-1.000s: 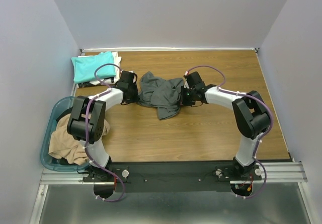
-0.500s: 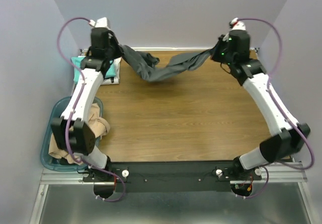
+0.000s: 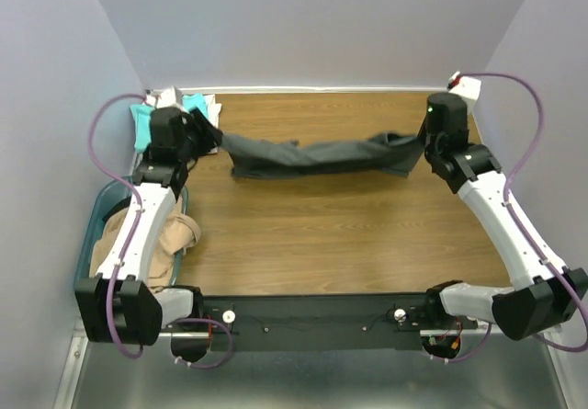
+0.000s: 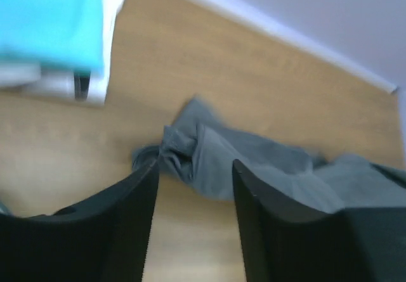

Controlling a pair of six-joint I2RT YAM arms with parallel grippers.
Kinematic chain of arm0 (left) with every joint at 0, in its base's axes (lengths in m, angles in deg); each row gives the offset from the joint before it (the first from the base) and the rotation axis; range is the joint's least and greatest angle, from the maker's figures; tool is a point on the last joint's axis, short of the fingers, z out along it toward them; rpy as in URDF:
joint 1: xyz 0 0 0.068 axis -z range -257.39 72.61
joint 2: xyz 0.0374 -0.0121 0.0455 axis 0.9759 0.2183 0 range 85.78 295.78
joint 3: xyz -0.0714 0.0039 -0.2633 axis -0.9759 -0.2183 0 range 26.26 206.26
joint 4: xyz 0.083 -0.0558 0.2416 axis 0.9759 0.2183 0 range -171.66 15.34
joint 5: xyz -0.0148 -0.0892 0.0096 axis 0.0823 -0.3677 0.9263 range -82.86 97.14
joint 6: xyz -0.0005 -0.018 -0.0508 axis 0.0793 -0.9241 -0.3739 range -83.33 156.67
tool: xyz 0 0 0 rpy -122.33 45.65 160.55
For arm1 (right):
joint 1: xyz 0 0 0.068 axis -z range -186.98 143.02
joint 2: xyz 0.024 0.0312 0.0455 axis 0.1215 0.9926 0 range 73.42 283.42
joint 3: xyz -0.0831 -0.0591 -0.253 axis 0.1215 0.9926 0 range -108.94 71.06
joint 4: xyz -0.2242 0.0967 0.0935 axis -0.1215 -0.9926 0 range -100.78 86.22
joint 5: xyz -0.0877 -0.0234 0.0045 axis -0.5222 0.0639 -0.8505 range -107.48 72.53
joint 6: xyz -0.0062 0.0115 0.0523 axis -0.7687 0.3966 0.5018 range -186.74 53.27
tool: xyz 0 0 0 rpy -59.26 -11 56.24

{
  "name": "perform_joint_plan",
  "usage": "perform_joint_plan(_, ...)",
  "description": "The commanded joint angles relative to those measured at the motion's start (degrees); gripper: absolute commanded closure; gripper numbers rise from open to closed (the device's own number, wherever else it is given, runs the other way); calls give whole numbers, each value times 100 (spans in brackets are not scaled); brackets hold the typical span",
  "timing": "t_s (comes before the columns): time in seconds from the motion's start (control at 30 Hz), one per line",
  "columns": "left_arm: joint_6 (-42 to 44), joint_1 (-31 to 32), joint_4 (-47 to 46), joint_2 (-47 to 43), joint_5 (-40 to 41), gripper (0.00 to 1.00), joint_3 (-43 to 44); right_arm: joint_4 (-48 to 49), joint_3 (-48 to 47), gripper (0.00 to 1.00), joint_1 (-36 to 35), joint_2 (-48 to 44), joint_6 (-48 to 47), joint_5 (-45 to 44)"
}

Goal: Fold and stack the t-shirts
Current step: Flatten the tshirt out

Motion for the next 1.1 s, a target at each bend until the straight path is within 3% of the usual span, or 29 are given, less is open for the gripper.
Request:
perform_joint_plan(0.0, -203, 51, 209, -203, -456, 34, -1033, -612, 910, 41, 62, -77, 602, -308)
perform_joint_plan(0.03, -177, 51, 209, -283, -421, 32, -1165, -673, 1051, 27, 62, -104, 838, -90)
perform_joint_plan(0.1, -98, 51, 227, -423, -368, 30, -1464, -656, 1412, 21, 62, -104, 998, 262)
perform_joint_plan(0.3, 227, 227, 96, 14, -298, 29, -1650, -245, 1965, 18, 62, 238, 1114, 1851)
perform_joint_plan(0.4, 245, 306, 16, 400, -272, 29, -1519, 125, 2203, 18, 62, 300, 1008, 2153)
perform_joint_plan(0.53, 201, 455, -309, 788, -377, 29, -1220, 434, 2362, 23, 71, 660, 867, 2250)
perform_joint_plan(0.6, 306, 876, -467, 1366, -184, 29, -616, 802, 2520, 28, 79, 932, 780, 2285)
perform_joint_plan(0.77, 456, 1106, -397, 2491, -192, 29, 246, 1294, 2547, 38, 115, 1503, 709, 2355)
perform_joint_plan(1.07, 623, 1229, -257, 3197, -377, 29, 925, 1567, 2283, 46, 246, 2304, 691, 2347)
